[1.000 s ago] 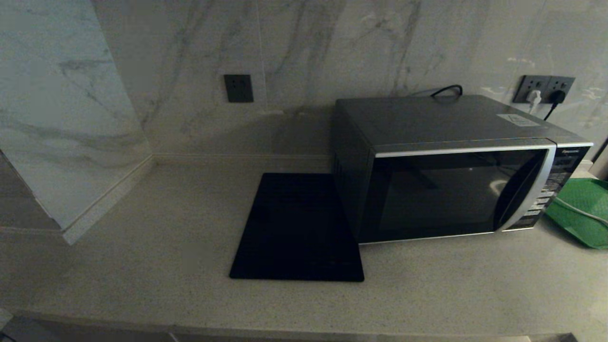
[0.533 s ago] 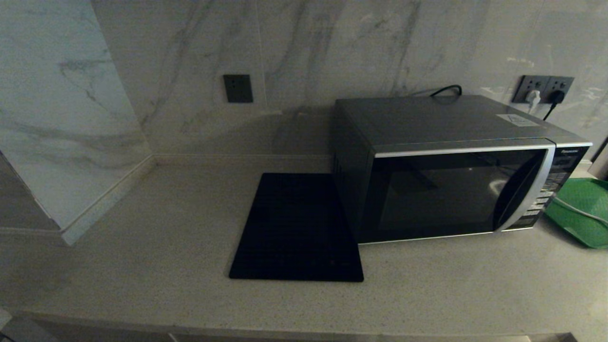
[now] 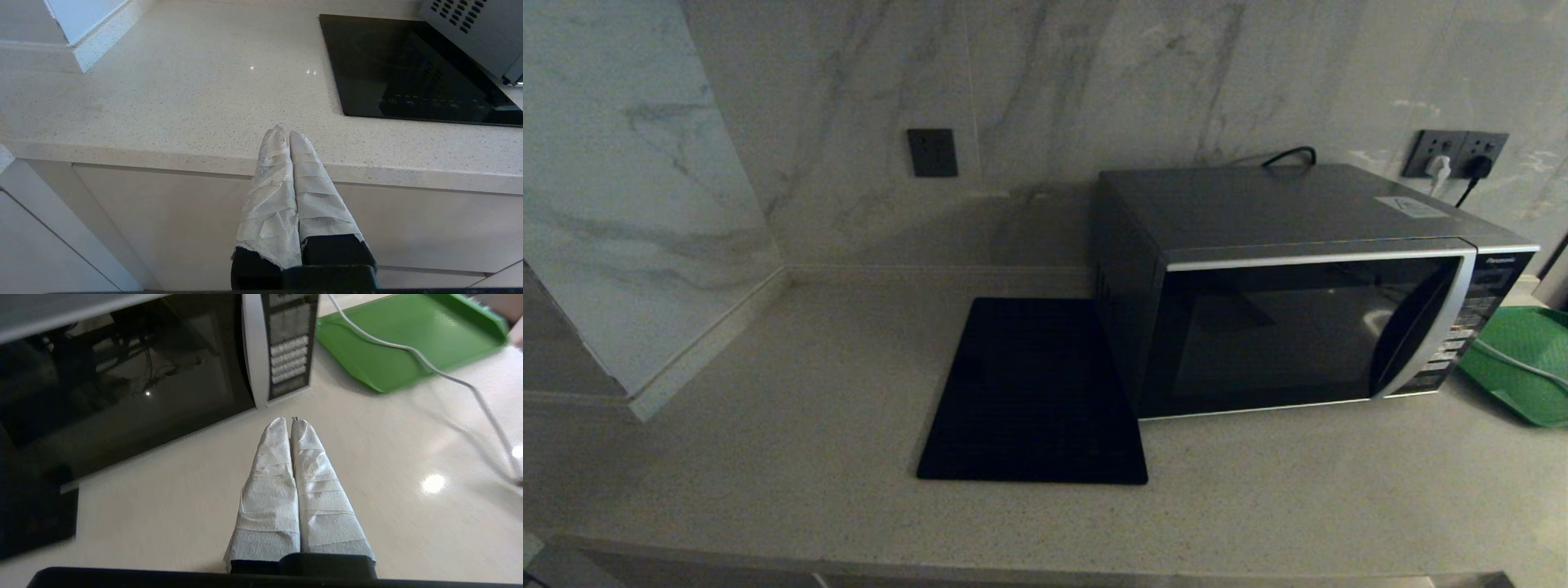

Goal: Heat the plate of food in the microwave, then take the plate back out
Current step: Open the microwave oven

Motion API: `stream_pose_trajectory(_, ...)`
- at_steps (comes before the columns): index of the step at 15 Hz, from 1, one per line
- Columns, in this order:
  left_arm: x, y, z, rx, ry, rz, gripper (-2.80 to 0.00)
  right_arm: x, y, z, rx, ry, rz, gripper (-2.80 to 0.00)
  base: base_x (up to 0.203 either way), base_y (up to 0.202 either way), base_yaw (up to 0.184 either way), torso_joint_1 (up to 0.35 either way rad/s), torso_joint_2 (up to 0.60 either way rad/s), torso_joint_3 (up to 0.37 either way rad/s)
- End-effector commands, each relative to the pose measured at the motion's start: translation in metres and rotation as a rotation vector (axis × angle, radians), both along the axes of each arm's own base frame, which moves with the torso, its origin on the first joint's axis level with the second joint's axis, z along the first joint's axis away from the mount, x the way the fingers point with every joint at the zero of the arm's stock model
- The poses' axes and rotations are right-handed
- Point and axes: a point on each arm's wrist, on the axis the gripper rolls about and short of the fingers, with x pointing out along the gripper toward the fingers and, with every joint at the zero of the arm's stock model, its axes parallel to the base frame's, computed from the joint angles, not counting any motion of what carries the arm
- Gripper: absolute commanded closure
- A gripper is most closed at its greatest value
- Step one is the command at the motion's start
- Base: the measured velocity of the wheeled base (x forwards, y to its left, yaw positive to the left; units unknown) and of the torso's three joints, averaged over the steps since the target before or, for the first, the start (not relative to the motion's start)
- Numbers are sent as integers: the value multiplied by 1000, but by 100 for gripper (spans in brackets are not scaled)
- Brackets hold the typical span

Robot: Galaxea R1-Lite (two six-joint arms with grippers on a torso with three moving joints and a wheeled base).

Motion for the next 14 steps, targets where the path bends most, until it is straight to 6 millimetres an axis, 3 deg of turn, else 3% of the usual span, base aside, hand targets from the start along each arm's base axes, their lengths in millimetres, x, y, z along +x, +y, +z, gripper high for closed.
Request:
stream_pose_trajectory(1, 0, 0, 0, -1, 0, 1, 0, -37, 2, -8, -16, -2, 24, 0, 0, 0, 0, 0, 0, 0)
stream_pose_trajectory(6, 0, 0, 0, -1, 0, 1, 0, -73, 2, -37, -46, -51, 44, 0, 0, 0, 0, 0, 0, 0)
stream_pose_trajectory(8, 0, 0, 0, -1, 0, 1, 0, -69, 2, -41, -53, -1, 49, 0, 0, 0, 0, 0, 0, 0)
stream_pose_trajectory(10, 0, 0, 0, 0, 0, 1, 0, -39, 3, -34, -51, 101, 56, 0, 0, 0, 0, 0, 0, 0)
stream_pose_trajectory(12, 0, 0, 0, -1, 0, 1, 0, 5, 7, -18, -58, 168, 76, 0, 0, 0, 0, 0, 0, 0)
stream_pose_trajectory(14, 0, 0, 0, -1, 0, 1, 0, 48, 26, -4, -101, 206, 150, 0, 0, 0, 0, 0, 0, 0)
